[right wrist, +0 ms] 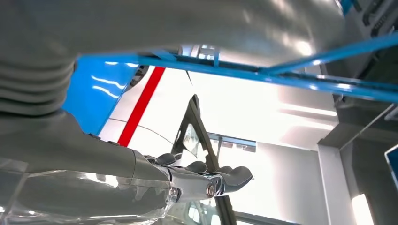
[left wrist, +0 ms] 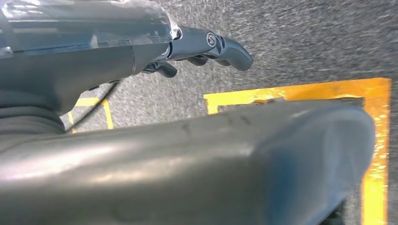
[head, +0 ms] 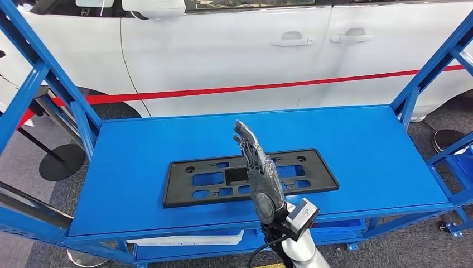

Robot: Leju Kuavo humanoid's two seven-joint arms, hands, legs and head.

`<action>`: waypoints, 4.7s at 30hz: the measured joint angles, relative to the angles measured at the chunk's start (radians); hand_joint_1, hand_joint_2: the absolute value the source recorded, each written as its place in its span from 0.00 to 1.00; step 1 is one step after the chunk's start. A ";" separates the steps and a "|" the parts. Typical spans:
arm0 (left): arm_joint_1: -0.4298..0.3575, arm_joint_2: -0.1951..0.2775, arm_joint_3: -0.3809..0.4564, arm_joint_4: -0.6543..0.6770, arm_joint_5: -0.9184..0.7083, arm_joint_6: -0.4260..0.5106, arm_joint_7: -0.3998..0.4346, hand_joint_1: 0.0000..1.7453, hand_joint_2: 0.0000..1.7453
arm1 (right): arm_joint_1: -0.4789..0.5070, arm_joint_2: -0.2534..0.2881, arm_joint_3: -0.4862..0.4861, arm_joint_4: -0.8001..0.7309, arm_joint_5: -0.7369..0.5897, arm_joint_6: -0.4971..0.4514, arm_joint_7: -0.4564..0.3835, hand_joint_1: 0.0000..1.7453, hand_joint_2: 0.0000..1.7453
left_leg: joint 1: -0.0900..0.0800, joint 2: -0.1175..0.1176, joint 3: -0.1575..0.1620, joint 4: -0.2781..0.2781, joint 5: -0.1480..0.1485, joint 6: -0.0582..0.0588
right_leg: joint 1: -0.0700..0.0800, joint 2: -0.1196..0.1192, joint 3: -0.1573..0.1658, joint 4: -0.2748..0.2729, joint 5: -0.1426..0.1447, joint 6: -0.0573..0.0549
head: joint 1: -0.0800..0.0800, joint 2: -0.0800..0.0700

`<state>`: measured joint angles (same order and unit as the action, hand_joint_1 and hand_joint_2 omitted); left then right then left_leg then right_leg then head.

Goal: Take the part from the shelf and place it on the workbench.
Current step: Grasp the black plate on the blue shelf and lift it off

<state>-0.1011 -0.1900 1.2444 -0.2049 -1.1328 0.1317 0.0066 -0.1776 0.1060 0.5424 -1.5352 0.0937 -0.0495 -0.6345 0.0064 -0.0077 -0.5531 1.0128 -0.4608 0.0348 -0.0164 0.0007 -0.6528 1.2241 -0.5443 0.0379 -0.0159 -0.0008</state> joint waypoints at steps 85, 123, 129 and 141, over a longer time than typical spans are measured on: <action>0.010 0.008 -0.010 0.000 -0.029 -0.050 -0.043 0.00 0.00 | 0.136 -0.579 0.212 -0.054 0.637 -0.255 0.292 0.00 1.00 | -0.002 0.002 0.002 -0.004 -0.007 0.003 | 0.005 -0.001 0.069 -0.162 0.040 -0.013 | 0.004 0.000; 0.007 -0.017 -0.025 0.003 -0.013 -0.054 -0.052 0.00 0.00 | -0.026 -0.136 0.202 0.226 0.593 -0.220 0.215 0.00 1.00 | 0.002 0.001 -0.003 -0.004 0.002 -0.001 | 0.003 0.000 0.008 -0.052 0.035 -0.016 | 0.007 0.000; 0.006 -0.014 -0.022 0.003 -0.002 -0.051 -0.064 0.00 0.00 | -0.095 -0.114 0.184 0.295 0.610 -0.195 0.222 0.00 1.00 | -0.003 0.001 -0.008 0.000 -0.002 -0.029 | 0.012 0.002 0.079 -0.217 0.088 -0.043 | 0.006 0.000; 0.005 0.002 -0.006 0.003 0.006 -0.053 -0.079 0.00 0.00 | -0.267 -0.096 0.185 0.499 0.621 -0.148 0.199 0.00 1.00 | 0.007 0.003 -0.025 0.022 0.004 -0.041 | 0.012 0.001 0.076 -0.205 0.084 -0.045 | 0.004 0.000</action>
<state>-0.0957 -0.1880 1.2381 -0.2022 -1.1268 0.0782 -0.0728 -0.4442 0.0098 0.7278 -1.0360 0.7143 -0.1974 -0.4354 0.0132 -0.0047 -0.5777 1.0343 -0.4570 -0.0065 -0.0048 0.0016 -0.5765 1.0193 -0.4607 -0.0072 -0.0118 -0.0009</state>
